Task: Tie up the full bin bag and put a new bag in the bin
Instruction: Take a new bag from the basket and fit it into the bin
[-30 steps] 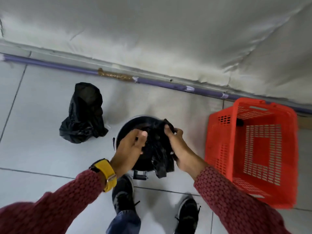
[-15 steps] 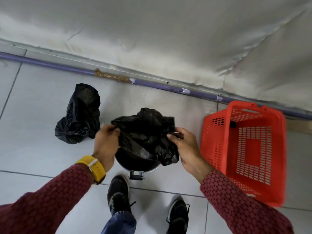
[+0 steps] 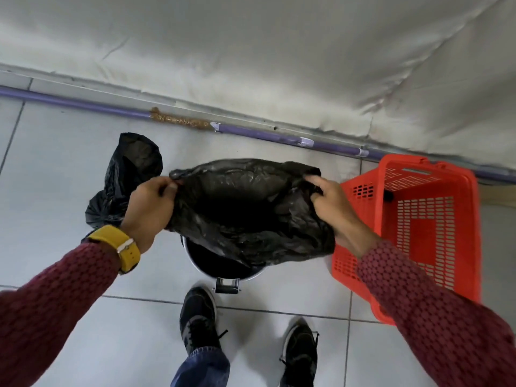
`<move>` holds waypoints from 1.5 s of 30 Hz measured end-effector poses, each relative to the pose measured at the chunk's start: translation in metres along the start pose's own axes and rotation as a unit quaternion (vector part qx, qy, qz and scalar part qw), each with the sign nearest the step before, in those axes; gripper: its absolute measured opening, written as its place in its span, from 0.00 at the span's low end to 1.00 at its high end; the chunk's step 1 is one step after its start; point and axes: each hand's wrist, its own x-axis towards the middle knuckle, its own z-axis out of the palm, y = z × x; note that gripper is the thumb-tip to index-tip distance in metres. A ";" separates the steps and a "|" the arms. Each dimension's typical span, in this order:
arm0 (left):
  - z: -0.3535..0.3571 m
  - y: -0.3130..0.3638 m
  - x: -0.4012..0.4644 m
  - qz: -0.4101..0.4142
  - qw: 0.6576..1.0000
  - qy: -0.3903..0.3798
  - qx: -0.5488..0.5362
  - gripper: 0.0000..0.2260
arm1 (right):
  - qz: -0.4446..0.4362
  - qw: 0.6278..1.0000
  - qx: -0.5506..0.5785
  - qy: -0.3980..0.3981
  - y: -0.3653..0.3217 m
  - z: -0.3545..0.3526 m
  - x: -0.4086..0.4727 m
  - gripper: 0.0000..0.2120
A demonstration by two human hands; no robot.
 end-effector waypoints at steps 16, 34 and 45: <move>0.029 -0.128 0.058 0.044 0.929 -0.251 0.269 0.28 | 0.067 0.962 -0.122 -0.234 0.097 0.076 0.043 0.35; 0.076 -0.226 0.018 0.098 0.964 -0.110 0.220 0.68 | -0.019 0.922 -0.374 -0.095 0.173 0.124 0.071 0.26; 0.019 -0.158 -0.013 0.147 0.970 -0.038 0.191 0.22 | -0.158 0.967 -0.197 0.036 0.091 0.080 0.003 0.27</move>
